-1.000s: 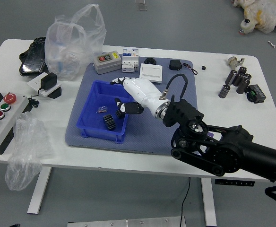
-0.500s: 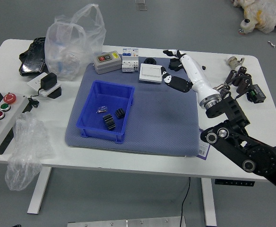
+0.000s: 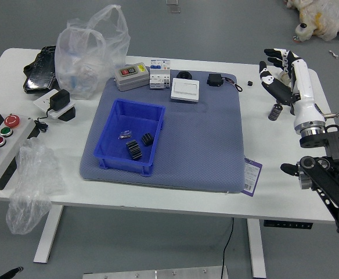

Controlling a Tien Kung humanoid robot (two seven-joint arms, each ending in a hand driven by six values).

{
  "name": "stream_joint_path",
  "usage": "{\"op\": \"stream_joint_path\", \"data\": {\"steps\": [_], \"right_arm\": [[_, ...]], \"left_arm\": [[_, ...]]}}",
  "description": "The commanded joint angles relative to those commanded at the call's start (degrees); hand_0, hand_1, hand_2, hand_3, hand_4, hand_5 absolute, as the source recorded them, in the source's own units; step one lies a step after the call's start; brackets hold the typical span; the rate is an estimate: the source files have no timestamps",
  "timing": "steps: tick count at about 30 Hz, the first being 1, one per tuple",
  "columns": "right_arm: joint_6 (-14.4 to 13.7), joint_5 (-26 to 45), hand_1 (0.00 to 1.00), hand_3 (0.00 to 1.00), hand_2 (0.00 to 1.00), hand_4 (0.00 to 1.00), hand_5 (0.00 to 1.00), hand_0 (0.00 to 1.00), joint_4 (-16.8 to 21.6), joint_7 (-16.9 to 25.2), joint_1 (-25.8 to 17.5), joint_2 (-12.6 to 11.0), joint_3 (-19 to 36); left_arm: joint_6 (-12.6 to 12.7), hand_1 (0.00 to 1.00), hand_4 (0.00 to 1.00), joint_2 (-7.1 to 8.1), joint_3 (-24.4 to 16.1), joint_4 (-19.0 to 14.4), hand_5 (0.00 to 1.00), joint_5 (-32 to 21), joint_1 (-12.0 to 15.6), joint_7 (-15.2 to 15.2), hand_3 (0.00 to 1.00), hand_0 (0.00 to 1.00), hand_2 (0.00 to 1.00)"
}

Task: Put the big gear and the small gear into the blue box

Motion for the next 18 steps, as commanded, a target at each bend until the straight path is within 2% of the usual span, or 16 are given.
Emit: {"op": "stream_joint_path", "data": {"steps": [9, 11, 18], "right_arm": [[0.5, 3.0, 0.719, 0.665, 0.722, 0.614, 0.323, 0.774, 1.5, 2.2, -2.8, -0.3, 3.3], [0.9, 4.0, 0.720, 0.663, 0.719, 0.647, 0.356, 0.773, 1.7, 2.8, -3.5, -0.5, 4.1], [2.2, 7.7, 0.722, 0.663, 0.722, 0.675, 0.387, 0.775, 2.3, 4.7, -5.3, -0.4, 5.7]], "left_arm": [[-0.5, 0.592, 0.755, 0.83, -0.7, 0.1, 0.631, 1.7, -1.0, 0.2, 0.739, 0.653, 0.584], [-0.5, 0.592, 0.752, 1.05, -0.8, 0.1, 0.622, 1.9, -1.1, 0.1, 0.736, 0.654, 0.584], [-0.3, 0.592, 0.751, 1.23, -0.6, 0.1, 0.614, 1.2, 0.0, 0.1, 0.734, 0.654, 0.584]]}}
